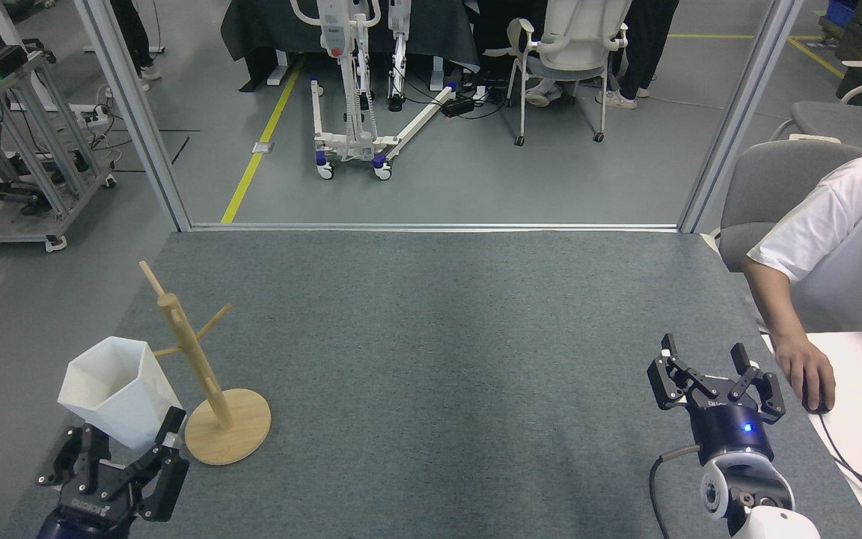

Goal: Hang cup on storage rack
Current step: 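Lower the cup's handle onto a rack peg with the left gripper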

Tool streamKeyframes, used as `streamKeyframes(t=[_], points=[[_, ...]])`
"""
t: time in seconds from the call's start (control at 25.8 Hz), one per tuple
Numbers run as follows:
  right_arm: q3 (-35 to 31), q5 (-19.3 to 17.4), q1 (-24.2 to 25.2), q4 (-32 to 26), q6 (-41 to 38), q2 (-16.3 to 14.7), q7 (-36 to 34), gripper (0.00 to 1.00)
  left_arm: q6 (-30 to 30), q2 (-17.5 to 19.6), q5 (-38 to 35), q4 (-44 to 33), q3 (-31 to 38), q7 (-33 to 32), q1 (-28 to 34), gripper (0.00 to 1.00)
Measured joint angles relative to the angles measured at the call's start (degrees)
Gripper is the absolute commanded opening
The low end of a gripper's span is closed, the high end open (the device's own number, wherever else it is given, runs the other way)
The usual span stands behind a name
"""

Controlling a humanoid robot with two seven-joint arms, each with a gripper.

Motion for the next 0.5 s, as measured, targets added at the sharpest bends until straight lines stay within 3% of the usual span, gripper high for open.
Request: streamKeyframes(t=[0.19,0.5], points=[[0.0,0.0,0.0,0.0,0.0,0.1,0.0,0.99,4.0,0.3,-7.1,6.6,0.0,5.7,-3.7,0.00],[0.0,0.0,0.1,0.0,-0.1,0.1,0.1,0.99,5.8,2.0,-8.9,13.4,0.0,7.7,-7.5,0.00]])
